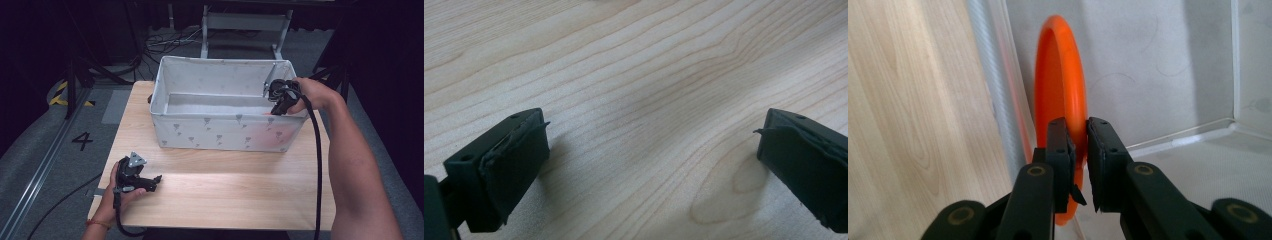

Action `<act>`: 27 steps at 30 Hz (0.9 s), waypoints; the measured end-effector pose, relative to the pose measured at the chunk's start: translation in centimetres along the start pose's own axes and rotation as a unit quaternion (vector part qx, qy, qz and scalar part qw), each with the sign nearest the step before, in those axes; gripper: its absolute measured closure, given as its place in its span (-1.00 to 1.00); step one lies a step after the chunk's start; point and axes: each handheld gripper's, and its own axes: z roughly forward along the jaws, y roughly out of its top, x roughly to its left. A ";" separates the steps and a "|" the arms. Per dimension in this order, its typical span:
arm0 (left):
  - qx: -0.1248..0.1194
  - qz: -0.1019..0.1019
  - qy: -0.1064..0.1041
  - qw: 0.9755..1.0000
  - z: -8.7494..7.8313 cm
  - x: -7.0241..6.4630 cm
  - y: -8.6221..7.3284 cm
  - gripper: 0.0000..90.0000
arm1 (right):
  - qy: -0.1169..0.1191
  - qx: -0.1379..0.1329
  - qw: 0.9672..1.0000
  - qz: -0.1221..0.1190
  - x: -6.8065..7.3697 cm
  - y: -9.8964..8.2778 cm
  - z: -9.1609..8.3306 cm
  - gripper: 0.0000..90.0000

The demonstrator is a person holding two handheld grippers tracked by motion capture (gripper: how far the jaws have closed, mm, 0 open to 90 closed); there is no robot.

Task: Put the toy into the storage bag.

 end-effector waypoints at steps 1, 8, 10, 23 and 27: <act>-0.001 -0.001 0.001 1.000 0.0 0.0 0.0 -0.99 | -0.002 0.000 1.000 0.004 -0.1 -0.1 0.0 0.82; 0.000 -0.003 0.000 1.000 -0.1 -0.1 -0.1 -0.98 | -0.025 -0.025 0.999 0.031 -0.2 -1.6 -1.3 0.78; -0.001 -0.003 0.001 1.000 -0.1 -0.1 -0.1 -0.98 | -0.030 -0.040 0.998 0.035 0.0 -1.9 -1.7 0.76; 0.000 -0.001 0.001 1.000 -0.1 0.0 -0.1 -0.99 | -0.075 -0.127 0.986 0.072 0.4 -3.3 -3.1 0.55; 0.000 -0.001 0.001 1.000 -0.1 0.0 -0.1 -0.99 | -0.093 -0.149 0.981 0.084 0.7 -3.4 -3.4 0.40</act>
